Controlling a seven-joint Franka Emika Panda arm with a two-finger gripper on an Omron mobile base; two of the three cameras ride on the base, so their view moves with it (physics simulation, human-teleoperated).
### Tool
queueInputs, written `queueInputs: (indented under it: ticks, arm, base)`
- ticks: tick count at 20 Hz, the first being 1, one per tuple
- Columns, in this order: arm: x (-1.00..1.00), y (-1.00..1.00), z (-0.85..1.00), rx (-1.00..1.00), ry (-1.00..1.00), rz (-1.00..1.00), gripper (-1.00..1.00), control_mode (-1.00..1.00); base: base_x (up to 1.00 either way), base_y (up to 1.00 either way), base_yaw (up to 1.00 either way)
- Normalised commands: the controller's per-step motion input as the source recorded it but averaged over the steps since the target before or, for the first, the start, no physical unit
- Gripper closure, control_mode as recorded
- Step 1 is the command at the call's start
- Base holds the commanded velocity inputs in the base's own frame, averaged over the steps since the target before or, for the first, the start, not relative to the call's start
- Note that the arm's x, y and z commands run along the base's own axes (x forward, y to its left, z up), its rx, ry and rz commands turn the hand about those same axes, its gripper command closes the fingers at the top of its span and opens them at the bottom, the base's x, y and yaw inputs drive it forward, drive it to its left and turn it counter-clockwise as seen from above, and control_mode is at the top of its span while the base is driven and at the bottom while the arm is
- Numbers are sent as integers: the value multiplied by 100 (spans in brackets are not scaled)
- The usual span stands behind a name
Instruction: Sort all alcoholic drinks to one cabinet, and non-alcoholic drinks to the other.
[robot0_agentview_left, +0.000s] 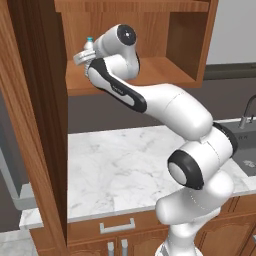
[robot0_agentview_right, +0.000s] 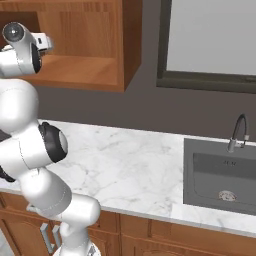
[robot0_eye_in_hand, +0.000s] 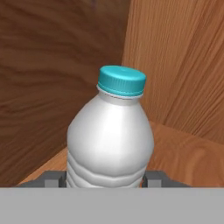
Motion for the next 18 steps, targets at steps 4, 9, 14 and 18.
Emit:
queueInputs:
  ticks: [4, 9, 14, 18]
  arm:
    - [8, 1, -24, 0, 0, 0, 100, -100]
    - [6, 4, -24, 0, 0, 0, -100, -100]
    - [11, 0, -11, 0, 0, 0, -100, -100]
    - [1, 0, 0, 0, 0, 0, -100, -100]
  base:
    - [0, 0, 0]
    - [0, 0, 0]
    - [0, 0, 0]
    - [0, 0, 0]
